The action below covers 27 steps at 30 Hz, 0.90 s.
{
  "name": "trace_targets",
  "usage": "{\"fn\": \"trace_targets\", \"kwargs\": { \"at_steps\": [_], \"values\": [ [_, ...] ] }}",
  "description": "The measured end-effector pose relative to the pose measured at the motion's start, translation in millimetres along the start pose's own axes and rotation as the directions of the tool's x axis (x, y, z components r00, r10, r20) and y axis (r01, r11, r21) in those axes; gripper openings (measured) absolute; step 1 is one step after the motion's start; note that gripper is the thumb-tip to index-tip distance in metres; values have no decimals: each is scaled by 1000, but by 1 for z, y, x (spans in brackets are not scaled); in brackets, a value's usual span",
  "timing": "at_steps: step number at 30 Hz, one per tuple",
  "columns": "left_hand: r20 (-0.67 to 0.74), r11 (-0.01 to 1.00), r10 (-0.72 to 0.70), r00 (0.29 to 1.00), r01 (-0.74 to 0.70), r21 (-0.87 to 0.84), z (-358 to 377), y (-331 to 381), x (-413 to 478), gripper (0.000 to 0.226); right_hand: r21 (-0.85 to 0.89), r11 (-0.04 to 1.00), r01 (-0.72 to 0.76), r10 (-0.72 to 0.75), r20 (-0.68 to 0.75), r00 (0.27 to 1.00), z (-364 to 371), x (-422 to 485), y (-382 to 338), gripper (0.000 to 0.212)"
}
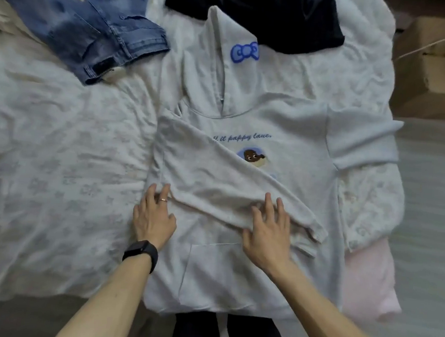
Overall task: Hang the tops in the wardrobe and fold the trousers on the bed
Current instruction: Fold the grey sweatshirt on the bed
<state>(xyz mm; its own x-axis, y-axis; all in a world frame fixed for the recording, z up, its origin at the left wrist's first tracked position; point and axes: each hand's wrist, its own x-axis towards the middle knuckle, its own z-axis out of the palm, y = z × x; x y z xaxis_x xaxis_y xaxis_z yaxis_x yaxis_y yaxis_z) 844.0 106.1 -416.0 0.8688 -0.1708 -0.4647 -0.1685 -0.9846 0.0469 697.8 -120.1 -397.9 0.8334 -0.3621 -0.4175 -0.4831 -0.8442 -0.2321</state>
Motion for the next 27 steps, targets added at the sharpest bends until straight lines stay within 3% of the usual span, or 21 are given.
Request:
{"fn": "trace_targets", "kwargs": {
  "at_steps": [7,10,11,13,15,17,19,21,22,24,26,27],
  "values": [
    [-71,968,-119,990,100,-231,-6,-35,48,63,205,959,196,-217,83,973,-16,137,-137,74],
    [-70,973,-5,998,-12,-230,-8,-50,61,53,196,974,111,-126,66,990,-26,203,-179,89],
    [-70,972,24,997,-40,-231,-7,-62,65,51,165,984,60,-75,85,993,-27,225,-196,87],
    [-88,964,43,995,-65,-259,-8,-71,61,50,139,990,4,-22,131,991,-38,258,-211,58],
    [-92,921,-72,993,31,-389,-8,-95,63,48,242,970,28,-60,126,990,-40,286,-238,32],
    [-35,812,-212,977,156,-563,-10,-115,69,43,397,917,44,-79,75,994,-40,298,-260,33],
    [67,748,-206,976,202,-632,-15,-122,78,39,484,874,38,-85,75,994,-35,302,-274,23],
    [126,732,-200,972,233,-641,-25,-119,84,38,477,879,4,-60,102,993,-22,292,-277,47],
    [115,723,-208,971,231,-651,-31,-116,83,43,429,903,15,-39,47,998,-17,281,-274,56],
    [-98,794,-180,979,86,-601,-37,-104,80,60,313,944,108,-56,-171,984,-6,244,-259,60],
    [-327,891,-1,945,-147,-429,-35,-86,85,73,163,962,218,-150,-352,924,13,193,-234,57],
    [-369,899,113,923,-253,-358,-35,-77,93,74,81,962,261,-213,-378,901,26,167,-219,59]
  ]
}}
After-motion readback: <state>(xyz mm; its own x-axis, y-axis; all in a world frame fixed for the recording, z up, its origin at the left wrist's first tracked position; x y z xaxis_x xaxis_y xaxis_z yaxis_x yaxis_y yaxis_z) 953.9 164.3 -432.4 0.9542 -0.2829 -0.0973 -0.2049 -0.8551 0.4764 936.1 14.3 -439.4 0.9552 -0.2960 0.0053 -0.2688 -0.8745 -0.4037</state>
